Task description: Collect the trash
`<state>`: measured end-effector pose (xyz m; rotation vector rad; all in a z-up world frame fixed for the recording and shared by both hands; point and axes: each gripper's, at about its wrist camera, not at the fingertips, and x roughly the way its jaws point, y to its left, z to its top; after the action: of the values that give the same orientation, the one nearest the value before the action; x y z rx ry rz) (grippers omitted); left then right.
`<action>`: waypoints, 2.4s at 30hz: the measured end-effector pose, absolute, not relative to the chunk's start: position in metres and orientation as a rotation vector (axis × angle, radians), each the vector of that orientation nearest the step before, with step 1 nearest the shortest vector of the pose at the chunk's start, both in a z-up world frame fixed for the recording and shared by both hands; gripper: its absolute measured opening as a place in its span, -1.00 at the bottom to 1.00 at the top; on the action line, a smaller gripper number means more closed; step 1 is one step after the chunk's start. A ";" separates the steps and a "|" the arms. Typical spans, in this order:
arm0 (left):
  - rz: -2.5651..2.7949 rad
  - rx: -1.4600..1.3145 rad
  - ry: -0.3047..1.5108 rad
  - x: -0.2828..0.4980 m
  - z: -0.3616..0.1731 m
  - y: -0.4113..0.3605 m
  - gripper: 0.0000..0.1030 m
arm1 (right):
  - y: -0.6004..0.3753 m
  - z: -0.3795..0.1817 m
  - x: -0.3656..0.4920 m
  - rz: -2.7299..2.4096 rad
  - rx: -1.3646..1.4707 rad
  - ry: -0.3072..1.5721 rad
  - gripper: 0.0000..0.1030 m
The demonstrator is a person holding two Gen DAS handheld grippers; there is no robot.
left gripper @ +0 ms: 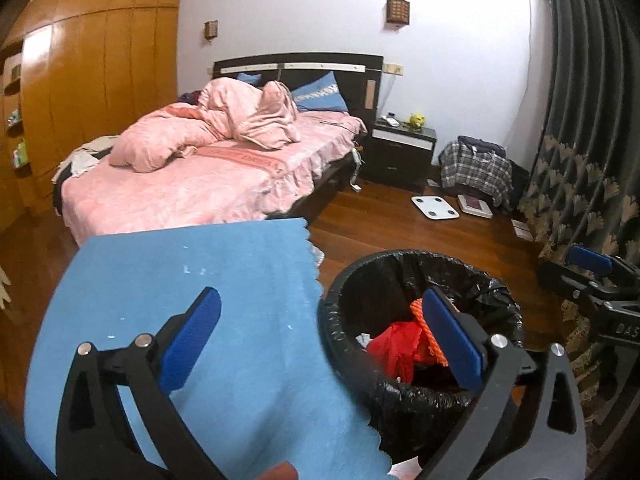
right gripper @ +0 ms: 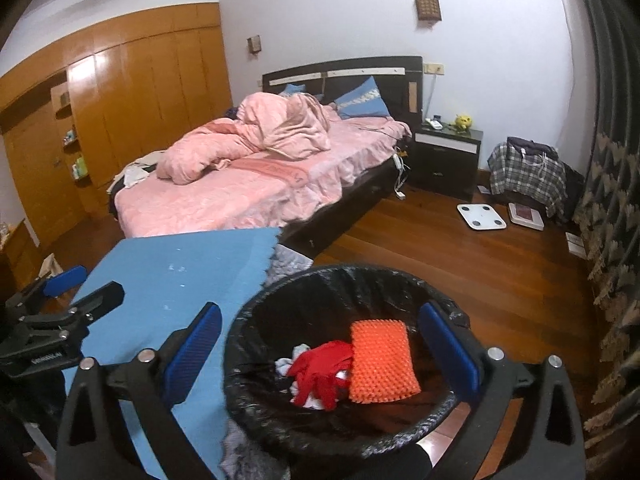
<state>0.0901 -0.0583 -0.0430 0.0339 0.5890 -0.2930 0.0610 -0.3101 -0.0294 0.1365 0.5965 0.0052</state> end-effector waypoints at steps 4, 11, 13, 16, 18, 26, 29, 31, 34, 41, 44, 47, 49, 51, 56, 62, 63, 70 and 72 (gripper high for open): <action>-0.278 0.019 0.563 0.074 -0.027 -0.049 0.90 | -0.298 -0.013 0.049 0.029 0.132 0.578 0.88; -0.272 0.016 0.534 0.049 -0.008 -0.038 0.90 | -0.275 0.010 0.030 0.070 0.097 0.538 0.88; -0.264 0.021 0.520 0.042 -0.003 -0.035 0.90 | -0.271 0.014 0.026 0.078 0.092 0.534 0.88; -0.258 0.020 0.507 0.034 0.002 -0.033 0.90 | -0.266 0.018 0.022 0.084 0.088 0.528 0.88; -0.257 0.020 0.500 0.031 0.005 -0.031 0.90 | -0.263 0.020 0.020 0.086 0.088 0.524 0.88; -0.256 0.019 0.480 0.021 0.013 -0.028 0.90 | -0.258 0.022 0.017 0.090 0.081 0.515 0.88; -0.252 0.018 0.473 0.019 0.015 -0.026 0.90 | -0.258 0.022 0.017 0.090 0.081 0.515 0.88; -0.253 0.016 0.473 0.018 0.016 -0.024 0.90 | -0.257 0.022 0.017 0.090 0.080 0.515 0.88; -0.251 0.016 0.472 0.018 0.017 -0.024 0.90 | -0.258 0.021 0.017 0.091 0.080 0.516 0.88; -0.250 0.016 0.473 0.019 0.018 -0.023 0.90 | -0.256 0.021 0.017 0.090 0.078 0.516 0.88; -0.250 0.015 0.473 0.019 0.018 -0.023 0.90 | -0.255 0.021 0.017 0.090 0.079 0.516 0.88; -0.249 0.015 0.473 0.019 0.019 -0.022 0.90 | -0.255 0.021 0.017 0.091 0.078 0.517 0.88; -0.251 0.016 0.474 0.019 0.018 -0.022 0.90 | -0.255 0.022 0.016 0.090 0.077 0.516 0.88; -0.251 0.017 0.475 0.019 0.019 -0.022 0.90 | -0.255 0.021 0.017 0.090 0.078 0.516 0.88; -0.250 0.015 0.473 0.019 0.018 -0.023 0.90 | -0.254 0.021 0.017 0.090 0.078 0.517 0.88; -0.250 0.016 0.474 0.019 0.019 -0.022 0.90 | -0.254 0.021 0.017 0.090 0.077 0.517 0.88; -0.250 0.016 0.474 0.019 0.019 -0.023 0.90 | -0.254 0.021 0.017 0.090 0.077 0.517 0.88; -0.250 0.015 0.475 0.018 0.020 -0.021 0.90 | -0.254 0.021 0.017 0.090 0.078 0.517 0.88; -0.250 0.015 0.475 0.019 0.019 -0.021 0.90 | -0.254 0.021 0.017 0.089 0.078 0.517 0.88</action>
<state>0.0186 -0.0213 0.0194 0.0155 0.4749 -0.2499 0.0170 -0.2537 0.0213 0.0778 0.5166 0.0889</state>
